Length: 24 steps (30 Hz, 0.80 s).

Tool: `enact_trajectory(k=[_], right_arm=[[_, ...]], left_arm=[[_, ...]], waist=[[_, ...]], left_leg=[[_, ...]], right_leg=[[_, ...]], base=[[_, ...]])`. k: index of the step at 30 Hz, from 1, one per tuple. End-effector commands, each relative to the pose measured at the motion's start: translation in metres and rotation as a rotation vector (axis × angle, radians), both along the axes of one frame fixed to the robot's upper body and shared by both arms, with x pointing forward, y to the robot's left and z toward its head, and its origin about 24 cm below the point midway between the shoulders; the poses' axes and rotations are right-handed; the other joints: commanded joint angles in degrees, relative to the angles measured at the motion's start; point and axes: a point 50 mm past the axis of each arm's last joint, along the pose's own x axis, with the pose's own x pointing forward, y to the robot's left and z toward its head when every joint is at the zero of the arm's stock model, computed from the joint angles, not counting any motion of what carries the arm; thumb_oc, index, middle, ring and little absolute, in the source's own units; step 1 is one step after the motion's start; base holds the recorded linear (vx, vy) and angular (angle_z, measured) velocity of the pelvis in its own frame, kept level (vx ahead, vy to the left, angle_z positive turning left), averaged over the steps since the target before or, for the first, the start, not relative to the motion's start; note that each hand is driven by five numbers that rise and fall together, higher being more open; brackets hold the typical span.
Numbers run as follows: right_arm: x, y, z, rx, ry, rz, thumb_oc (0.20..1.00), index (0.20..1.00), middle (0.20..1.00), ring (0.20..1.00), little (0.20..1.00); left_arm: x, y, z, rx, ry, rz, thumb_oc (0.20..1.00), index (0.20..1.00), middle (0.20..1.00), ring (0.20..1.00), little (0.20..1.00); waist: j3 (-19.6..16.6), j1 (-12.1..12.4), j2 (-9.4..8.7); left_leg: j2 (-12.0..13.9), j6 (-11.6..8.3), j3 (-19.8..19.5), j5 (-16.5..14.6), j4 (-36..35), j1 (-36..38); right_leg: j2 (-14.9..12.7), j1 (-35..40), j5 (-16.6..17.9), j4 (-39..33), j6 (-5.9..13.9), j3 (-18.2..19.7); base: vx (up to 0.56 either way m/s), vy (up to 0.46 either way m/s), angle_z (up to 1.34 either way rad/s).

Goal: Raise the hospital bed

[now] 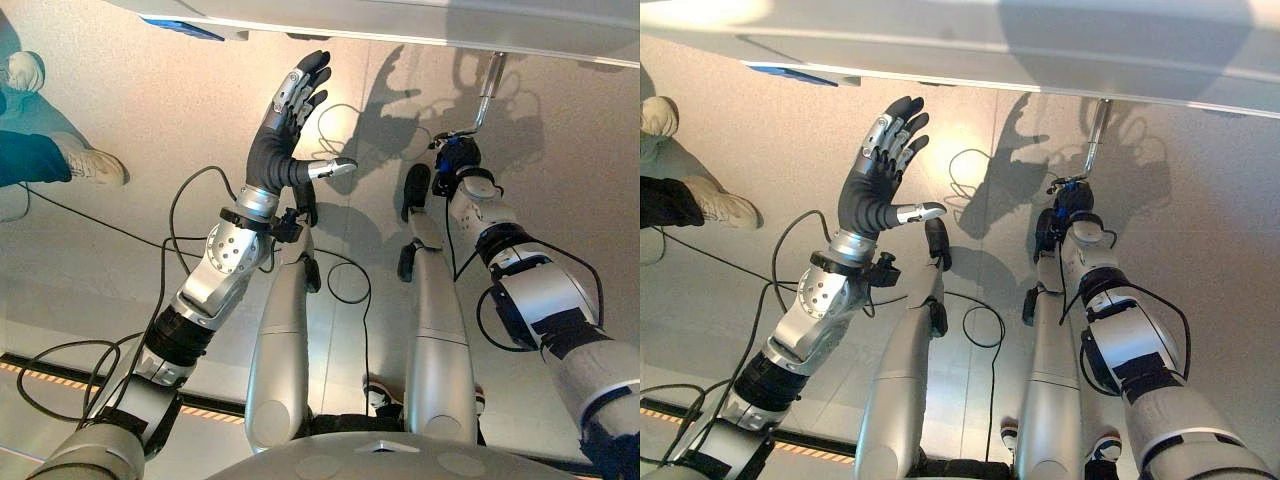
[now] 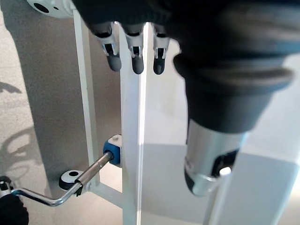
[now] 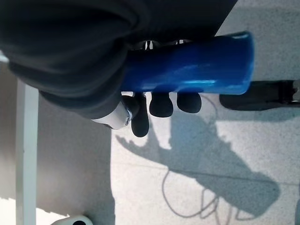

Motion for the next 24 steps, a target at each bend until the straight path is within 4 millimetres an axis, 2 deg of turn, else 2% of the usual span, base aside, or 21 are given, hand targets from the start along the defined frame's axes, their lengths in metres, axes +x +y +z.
enact_trajectory(k=[1,6,11,13,15,17,18,21,23,24], right_arm=[[0.001,0.012,-0.002,-0.047,0.004,0.044,0.200,0.200,0.200,0.200,0.200],[0.001,0.020,-0.001,-0.039,-0.006,0.068,0.200,0.200,0.200,0.200,0.200],[0.002,0.041,-0.001,-0.099,-0.014,0.148,0.200,0.200,0.200,0.200,0.200],[0.000,0.069,-0.004,-0.126,-0.020,0.240,0.200,0.200,0.200,0.200,0.200],[0.000,0.075,-0.004,-0.131,-0.026,0.257,0.200,0.200,0.200,0.200,0.200],[-0.004,0.098,-0.006,-0.154,-0.037,0.335,0.200,0.200,0.200,0.200,0.200],[-0.009,0.116,-0.010,-0.155,-0.038,0.398,0.200,0.200,0.200,0.200,0.200],[-0.017,0.141,-0.016,-0.184,-0.043,0.500,0.200,0.200,0.200,0.200,0.200],[-0.020,0.147,-0.018,-0.195,-0.043,0.528,0.200,0.200,0.200,0.200,0.200],[-0.027,0.162,-0.019,-0.226,-0.058,0.601,0.200,0.200,0.200,0.200,0.200]], left_arm=[[-0.027,-0.004,0.025,-0.093,-0.135,-0.094,1.000,1.000,1.000,1.000,1.000],[-0.028,-0.003,0.026,-0.091,-0.139,-0.091,1.000,1.000,1.000,1.000,1.000],[-0.028,-0.002,0.027,-0.098,-0.144,-0.088,1.000,1.000,1.000,1.000,1.000],[-0.029,0.000,0.029,-0.113,-0.143,-0.089,1.000,1.000,1.000,1.000,1.000],[-0.029,0.001,0.029,-0.116,-0.142,-0.085,1.000,1.000,1.000,1.000,1.000],[-0.030,0.004,0.029,-0.125,-0.139,-0.082,1.000,1.000,1.000,1.000,1.000],[-0.030,0.004,0.029,-0.135,-0.134,-0.086,1.000,1.000,1.000,1.000,1.000],[-0.029,0.002,0.029,-0.143,-0.128,-0.091,1.000,1.000,1.000,1.000,1.000],[-0.029,0.002,0.028,-0.144,-0.124,-0.091,1.000,1.000,1.000,1.000,1.000],[-0.028,0.002,0.028,-0.146,-0.119,-0.088,1.000,1.000,1.000,1.000,1.000]], waist=[[-0.63,-0.52,2.16],[-0.63,-0.54,1.88],[-0.63,-0.43,1.31],[-0.63,-0.32,0.92],[-0.63,-0.34,0.77],[-0.63,-0.29,0.41],[-0.63,-0.12,0.15],[-0.63,0.14,-0.11],[-0.63,0.22,-0.12],[-0.63,0.23,-0.16]], left_leg=[[-2.32,1.83,0.94,-6.58,7.73,-2.19],[-2.30,1.87,0.85,-6.58,7.83,-2.30],[-2.45,1.88,0.69,-6.56,8.06,-2.51],[-2.51,1.92,0.41,-6.40,8.07,-2.64],[-2.55,1.92,0.34,-6.34,8.04,-2.63],[-2.62,1.89,0.24,-6.11,7.98,-2.71],[-2.69,1.83,0.02,-5.91,7.84,-2.63],[-2.89,1.84,-0.25,-5.79,7.89,-2.86],[-2.94,1.86,-0.33,-5.71,7.94,-3.03],[-3.08,1.77,-0.46,-5.55,7.76,-3.08]], right_leg=[[0.41,2.97,2.28,-6.25,4.94,0.01],[0.42,2.98,2.42,-6.30,5.03,-0.07],[0.29,3.22,2.70,-6.57,5.14,-0.29],[0.18,3.27,2.93,-6.72,5.23,-0.43],[0.17,3.31,2.97,-6.73,5.24,-0.43],[0.04,3.43,3.18,-6.87,5.30,-0.59],[-0.06,3.62,3.33,-7.04,5.34,-0.73],[-0.35,3.82,3.64,-7.32,5.46,-1.10],[-0.47,3.78,3.73,-7.36,5.49,-1.31],[-0.64,3.85,3.99,-7.73,5.60,-1.41]], base=[[0.00,0.000,0.00],[0.00,0.000,0.00],[0.00,0.000,0.00],[0.00,0.000,0.00],[0.00,0.000,0.00],[0.00,0.000,0.00],[-0.01,-0.001,0.05],[-0.01,0.017,0.08],[-0.01,0.015,0.07],[0.00,0.000,0.00]])
